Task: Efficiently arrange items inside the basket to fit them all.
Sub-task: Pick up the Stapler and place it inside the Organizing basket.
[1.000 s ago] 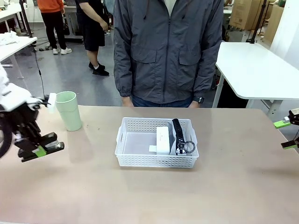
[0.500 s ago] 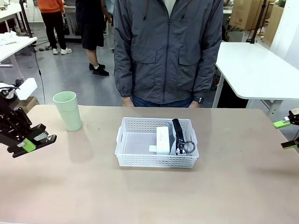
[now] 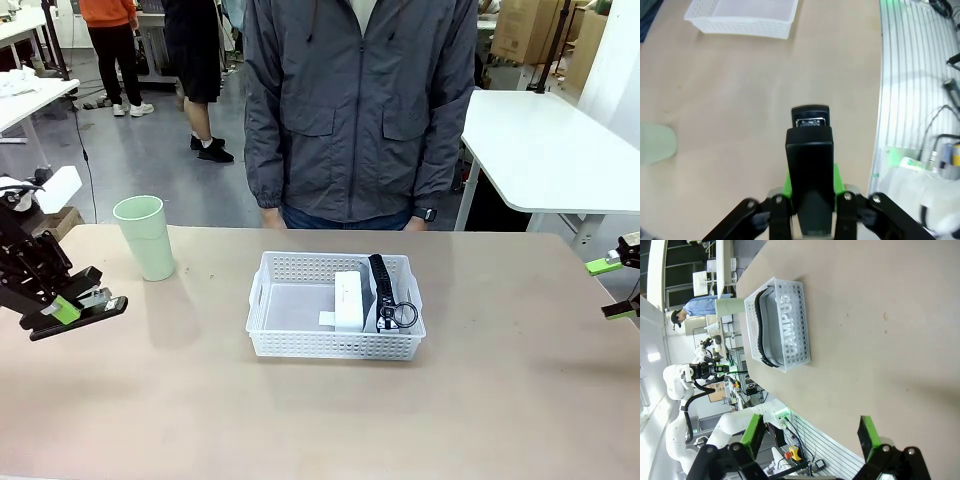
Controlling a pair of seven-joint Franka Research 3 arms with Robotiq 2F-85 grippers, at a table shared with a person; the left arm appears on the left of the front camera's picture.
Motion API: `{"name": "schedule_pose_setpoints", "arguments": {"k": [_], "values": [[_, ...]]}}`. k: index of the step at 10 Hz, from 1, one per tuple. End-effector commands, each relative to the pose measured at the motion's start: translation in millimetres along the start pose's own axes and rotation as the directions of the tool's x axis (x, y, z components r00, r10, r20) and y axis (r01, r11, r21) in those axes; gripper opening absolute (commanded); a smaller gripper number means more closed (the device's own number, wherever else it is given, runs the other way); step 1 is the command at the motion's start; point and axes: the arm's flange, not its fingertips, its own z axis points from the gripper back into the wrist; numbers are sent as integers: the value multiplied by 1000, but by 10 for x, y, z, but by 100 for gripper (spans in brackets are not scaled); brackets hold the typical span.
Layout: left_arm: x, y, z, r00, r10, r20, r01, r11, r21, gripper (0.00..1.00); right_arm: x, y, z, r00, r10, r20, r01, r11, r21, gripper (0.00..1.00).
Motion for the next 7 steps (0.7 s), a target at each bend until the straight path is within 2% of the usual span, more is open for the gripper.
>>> {"name": "schedule_pose_setpoints", "arguments": {"k": [1,2,3,5,7], "values": [[-14,7,26,1000,1,-5,-1,1000,5,30,-7,14,24,1000,7,0,-7,1000,9,100],[0,0,0,1000,0,0,0,1000,0,0,-7,14,24,1000,7,0,-7,1000,9,100],[172,-4,-27,1000,15,-7,-15,1000,-6,0,-7,14,24,1000,7,0,-7,1000,9,100],[616,-16,-114,999,-36,4,36,998,-49,0,-7,14,24,1000,7,0,-7,1000,9,100],[1043,46,-165,1000,11,15,-11,1000,-29,0,-7,14,24,1000,7,0,-7,1000,9,100]]}}
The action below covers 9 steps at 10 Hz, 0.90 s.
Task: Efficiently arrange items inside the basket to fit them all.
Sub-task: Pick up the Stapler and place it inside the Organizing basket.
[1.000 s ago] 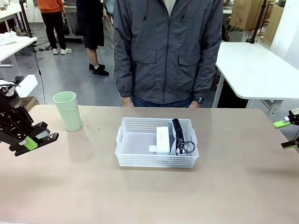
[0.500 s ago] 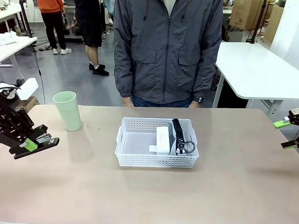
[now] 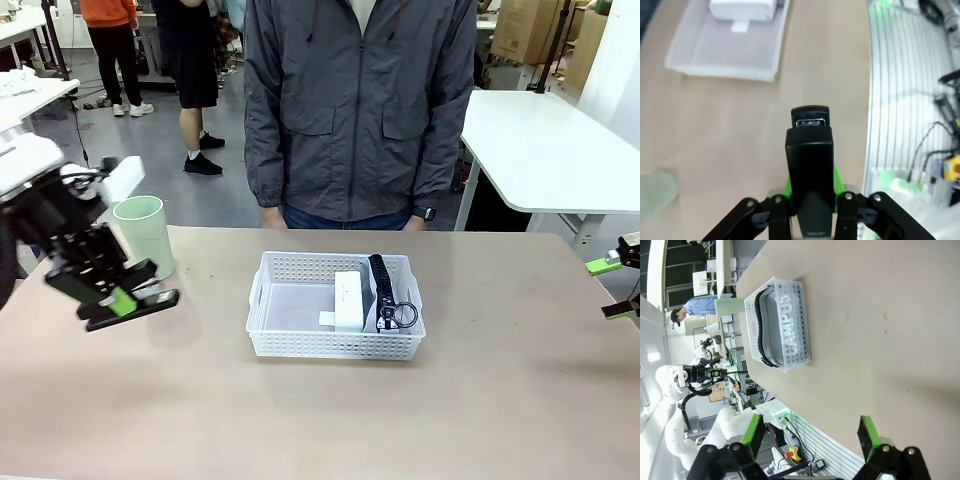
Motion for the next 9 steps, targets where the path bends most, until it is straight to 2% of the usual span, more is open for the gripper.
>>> {"name": "schedule_pose_setpoints", "arguments": {"k": [1,2,3,4,8,9], "values": [[341,161,20,997,75,33,-76,996,39,0,-7,14,23,1000,7,0,-7,1000,9,100],[581,211,-23,994,91,59,-92,996,17,0,-7,14,23,1000,7,0,-7,1000,9,100],[838,283,-90,993,96,65,-99,994,45,0,-7,14,23,1000,7,0,-7,1000,9,100],[1129,403,-213,996,81,48,-83,996,32,0,-7,14,23,1000,7,0,-7,1000,9,100],[1927,978,-826,992,25,-127,-20,999,37,0,-7,14,23,1000,7,0,-7,1000,9,100],[1984,1095,-1014,987,-4,-159,10,999,34,0,-7,14,23,1000,7,0,-7,1000,9,100]]}}
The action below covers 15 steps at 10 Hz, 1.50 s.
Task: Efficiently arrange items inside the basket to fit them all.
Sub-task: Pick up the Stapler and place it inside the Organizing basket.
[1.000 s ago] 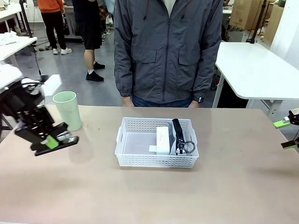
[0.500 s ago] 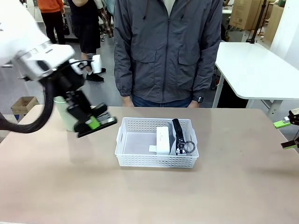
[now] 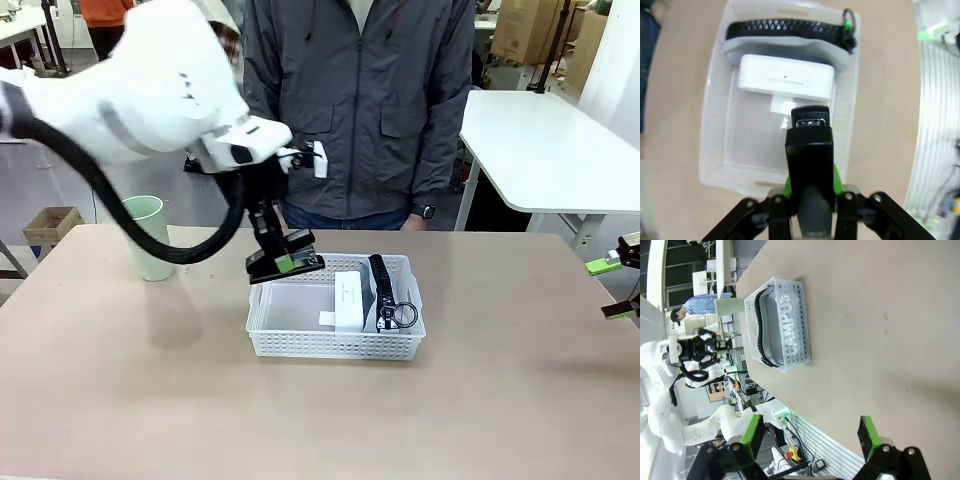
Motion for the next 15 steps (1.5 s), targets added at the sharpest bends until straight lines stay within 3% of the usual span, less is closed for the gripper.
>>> {"name": "schedule_pose_setpoints", "arguments": {"k": [1,5,9,15], "values": [[112,225,-170,996,-33,-83,36,999,29,0,-6,14,24,1000,7,0,-7,1000,10,100],[-13,289,-757,985,-130,-112,132,991,5,0,-6,14,24,1000,7,0,-7,1000,10,100],[-189,292,-1180,978,-141,-152,138,990,-31,0,-6,14,24,1000,7,0,-7,1000,10,100],[-211,240,-1349,968,-175,-182,166,984,-63,0,-6,14,24,1000,7,0,-7,1000,10,100]]}}
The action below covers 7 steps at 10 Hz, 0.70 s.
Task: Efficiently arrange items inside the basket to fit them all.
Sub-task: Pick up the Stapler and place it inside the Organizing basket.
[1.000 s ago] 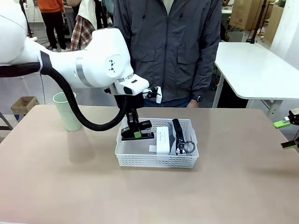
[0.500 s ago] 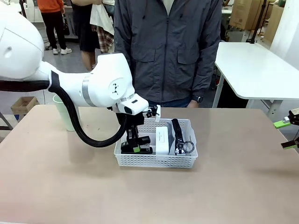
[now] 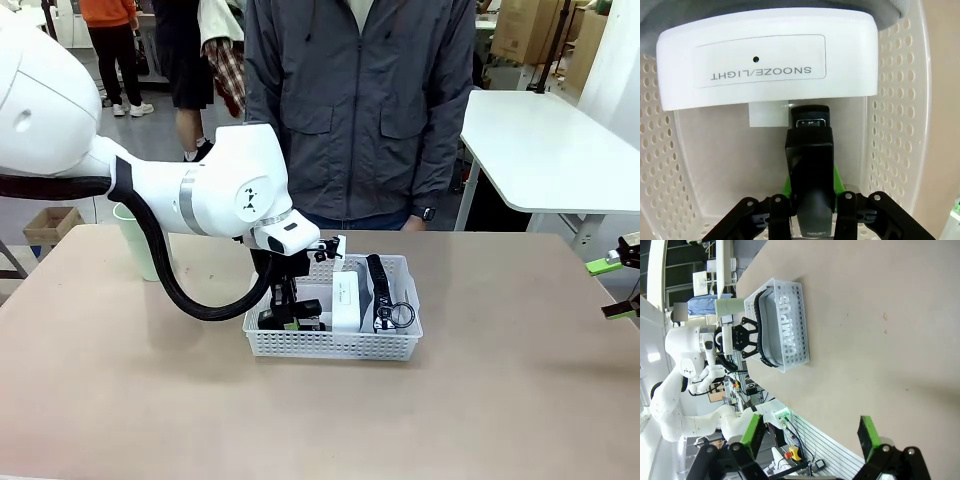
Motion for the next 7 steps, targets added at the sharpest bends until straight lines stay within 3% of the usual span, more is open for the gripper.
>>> {"name": "schedule_pose_setpoints", "arguments": {"k": [1,2,3,4,5,6,7], "values": [[-61,-15,-16,1000,-18,-14,18,1000,-2,0,-6,15,22,1000,7,0,-7,1000,9,100],[-56,-22,-16,999,-27,-17,27,1000,-8,88,-6,15,22,1000,7,0,-7,1000,9,100],[-55,-30,-5,999,-34,-9,34,999,-8,87,-6,15,22,1000,7,0,-7,1000,9,100],[-57,-41,17,999,-36,-2,36,999,-7,100,-6,15,22,1000,7,0,-7,1000,9,100],[-57,-88,71,999,-43,11,43,999,-4,91,-6,15,22,1000,7,0,-7,1000,9,100],[-58,-140,149,999,-47,24,47,999,-5,100,-6,15,22,1000,7,0,-7,1000,9,100],[-71,-203,265,997,-62,53,61,998,10,100,-6,15,22,1000,7,0,-7,1000,9,100]]}}
